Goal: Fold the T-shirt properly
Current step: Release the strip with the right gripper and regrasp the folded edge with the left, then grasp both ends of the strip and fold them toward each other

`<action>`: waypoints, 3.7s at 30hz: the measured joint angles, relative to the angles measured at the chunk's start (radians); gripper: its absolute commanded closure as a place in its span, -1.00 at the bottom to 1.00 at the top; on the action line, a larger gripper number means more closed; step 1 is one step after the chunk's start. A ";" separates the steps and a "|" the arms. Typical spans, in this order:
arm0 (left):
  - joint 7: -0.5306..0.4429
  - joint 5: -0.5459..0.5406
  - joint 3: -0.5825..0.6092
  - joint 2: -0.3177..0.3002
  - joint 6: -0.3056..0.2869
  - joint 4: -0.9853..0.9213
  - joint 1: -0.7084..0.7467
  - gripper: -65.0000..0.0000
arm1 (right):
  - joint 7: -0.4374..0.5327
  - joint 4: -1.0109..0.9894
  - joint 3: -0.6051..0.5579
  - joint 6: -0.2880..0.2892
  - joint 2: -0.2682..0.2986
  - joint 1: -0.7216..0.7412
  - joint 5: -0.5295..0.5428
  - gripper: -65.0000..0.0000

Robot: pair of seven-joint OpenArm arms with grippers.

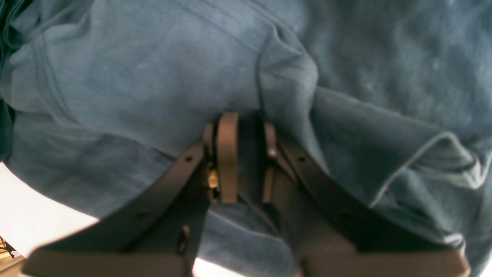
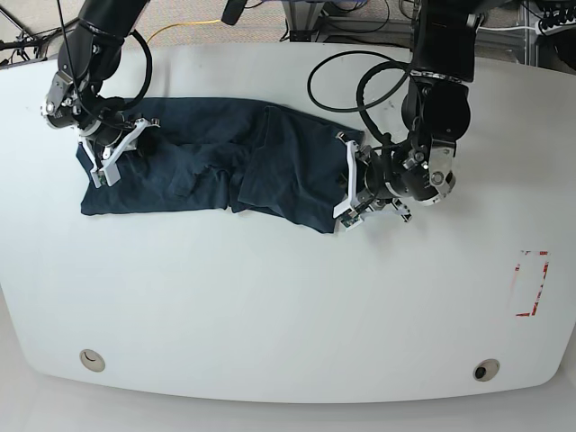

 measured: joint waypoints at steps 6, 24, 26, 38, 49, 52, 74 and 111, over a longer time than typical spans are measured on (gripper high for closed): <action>-0.012 -0.125 -0.003 -0.002 0.000 -0.007 -0.004 0.69 | -0.004 0.000 0.000 0.000 0.000 0.005 -0.005 0.74; -0.122 -0.143 -0.063 0.011 0.000 -0.092 0.090 0.69 | -0.005 -0.001 0.000 0.000 0.000 0.005 -0.005 0.74; -0.125 -0.156 -0.107 0.004 -0.002 -0.067 0.122 0.69 | -0.005 -0.001 0.000 0.000 0.000 0.005 -0.006 0.74; -0.044 -0.154 -0.274 0.010 -0.003 0.019 0.186 0.69 | -0.005 -0.001 0.005 0.000 -0.003 0.005 -0.005 0.73; -0.005 -0.126 -0.275 0.045 0.001 0.064 0.169 0.69 | -0.093 0.048 0.117 -0.001 -0.008 0.019 0.208 -0.33; 0.026 -0.126 -0.272 0.071 0.000 0.077 0.133 0.69 | -0.127 0.059 0.158 -0.001 -0.006 0.026 0.267 -0.41; 0.099 -0.123 -0.277 0.079 0.000 0.141 0.111 0.69 | -0.161 -0.285 0.373 -0.002 0.190 0.104 0.352 -0.63; 0.003 -0.125 -0.270 0.080 0.000 -0.015 0.105 0.69 | -0.112 -0.323 0.258 0.002 0.144 0.119 0.354 -0.90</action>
